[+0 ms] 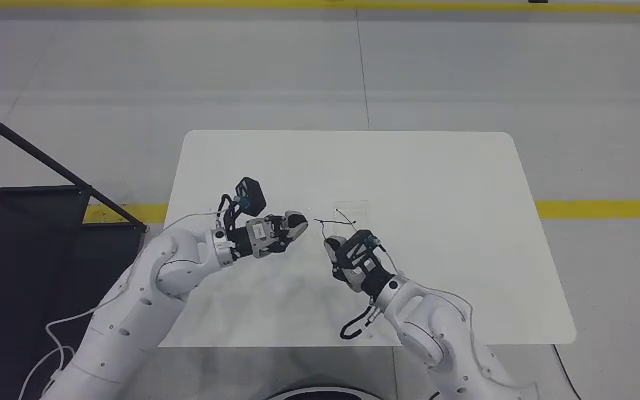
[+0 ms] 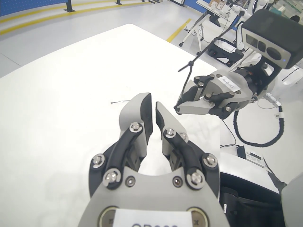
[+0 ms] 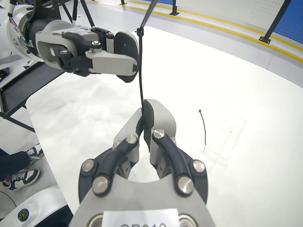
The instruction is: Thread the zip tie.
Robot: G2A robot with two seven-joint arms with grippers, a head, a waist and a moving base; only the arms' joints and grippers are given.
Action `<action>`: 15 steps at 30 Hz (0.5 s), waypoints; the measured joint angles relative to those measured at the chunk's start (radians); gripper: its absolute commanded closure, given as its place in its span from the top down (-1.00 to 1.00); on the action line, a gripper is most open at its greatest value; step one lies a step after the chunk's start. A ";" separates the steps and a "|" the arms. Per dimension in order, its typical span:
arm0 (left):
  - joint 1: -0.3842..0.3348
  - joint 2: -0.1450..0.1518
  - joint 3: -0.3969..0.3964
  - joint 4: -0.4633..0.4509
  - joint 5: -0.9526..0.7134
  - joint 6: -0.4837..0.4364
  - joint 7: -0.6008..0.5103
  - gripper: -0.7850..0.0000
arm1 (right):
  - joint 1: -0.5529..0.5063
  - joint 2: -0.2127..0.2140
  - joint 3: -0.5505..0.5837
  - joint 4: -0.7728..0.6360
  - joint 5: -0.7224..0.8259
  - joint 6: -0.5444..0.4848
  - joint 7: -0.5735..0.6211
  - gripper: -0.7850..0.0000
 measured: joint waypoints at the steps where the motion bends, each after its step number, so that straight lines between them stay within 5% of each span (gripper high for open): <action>1: 0.007 0.000 -0.005 -0.008 0.018 0.003 0.014 -0.77 | 0.000 0.001 0.003 0.000 0.006 -0.009 0.006 -1.00; 6: 0.049 0.002 -0.028 -0.058 0.149 0.028 0.109 -0.80 | 0.004 0.003 0.014 0.001 0.032 -0.046 0.037 -1.00; 10: 0.081 0.001 -0.033 -0.087 0.229 0.052 0.169 -0.15 | 0.010 0.004 0.018 0.006 0.055 -0.069 0.055 -1.00; 15: 0.081 0.001 -0.033 -0.063 0.164 -0.003 0.149 -0.10 | 0.012 0.005 0.023 0.008 0.071 -0.079 0.065 -1.00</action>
